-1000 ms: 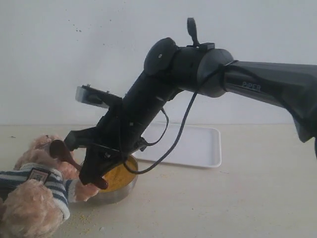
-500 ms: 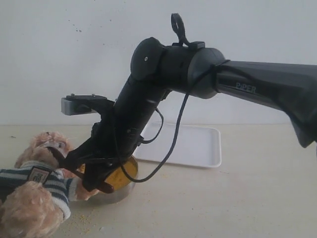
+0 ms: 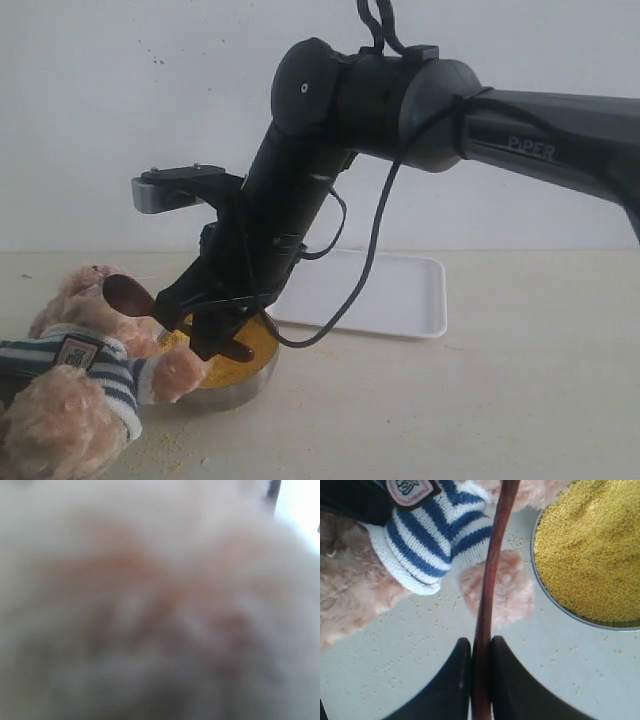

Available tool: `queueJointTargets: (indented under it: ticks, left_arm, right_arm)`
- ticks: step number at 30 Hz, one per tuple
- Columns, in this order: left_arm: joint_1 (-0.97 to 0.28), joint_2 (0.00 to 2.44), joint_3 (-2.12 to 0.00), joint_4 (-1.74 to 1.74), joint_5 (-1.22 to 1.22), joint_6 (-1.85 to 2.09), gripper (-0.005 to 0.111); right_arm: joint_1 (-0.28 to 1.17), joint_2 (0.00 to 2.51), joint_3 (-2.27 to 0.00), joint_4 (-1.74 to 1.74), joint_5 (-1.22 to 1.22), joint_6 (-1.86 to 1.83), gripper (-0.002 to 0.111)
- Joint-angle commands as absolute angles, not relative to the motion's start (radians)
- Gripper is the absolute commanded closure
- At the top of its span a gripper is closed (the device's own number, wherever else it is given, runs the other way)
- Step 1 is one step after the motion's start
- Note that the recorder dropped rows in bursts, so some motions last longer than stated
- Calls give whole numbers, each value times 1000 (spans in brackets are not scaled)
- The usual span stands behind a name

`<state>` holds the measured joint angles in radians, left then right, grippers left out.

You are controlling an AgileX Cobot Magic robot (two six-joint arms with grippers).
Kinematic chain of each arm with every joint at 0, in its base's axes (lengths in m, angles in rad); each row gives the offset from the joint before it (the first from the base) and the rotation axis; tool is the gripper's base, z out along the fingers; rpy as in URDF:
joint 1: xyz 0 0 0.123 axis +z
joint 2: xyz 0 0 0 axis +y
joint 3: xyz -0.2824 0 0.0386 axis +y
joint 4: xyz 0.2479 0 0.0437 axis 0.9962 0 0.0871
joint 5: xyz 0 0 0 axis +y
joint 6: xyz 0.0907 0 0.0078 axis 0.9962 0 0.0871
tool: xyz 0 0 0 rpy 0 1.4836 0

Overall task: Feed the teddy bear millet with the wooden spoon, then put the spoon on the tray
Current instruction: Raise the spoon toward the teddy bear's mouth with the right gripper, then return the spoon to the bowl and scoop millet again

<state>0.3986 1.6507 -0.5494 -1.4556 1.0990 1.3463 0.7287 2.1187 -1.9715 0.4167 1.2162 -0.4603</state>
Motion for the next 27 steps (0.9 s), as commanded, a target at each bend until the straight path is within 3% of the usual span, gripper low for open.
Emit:
queueJointTargets:
  ticks: [1, 15, 19, 27]
  left_arm:
    - [396, 1648, -548, -1477, 1110, 1370, 103]
    - [396, 1648, -548, -1594, 1010, 1396, 103]
    - [396, 1648, -548, -1718, 836, 1464, 103]
    - [396, 1648, -573, -1744, 871, 1527, 103]
  right_arm:
    - [727, 2105, -1975, 370, 1221, -419, 109]
    - [541, 2086, -1975, 435, 1221, -243, 109]
    - [559, 2107, -1975, 450, 1221, -225, 109]
    - [617, 2200, -1975, 481, 1221, -204, 109]
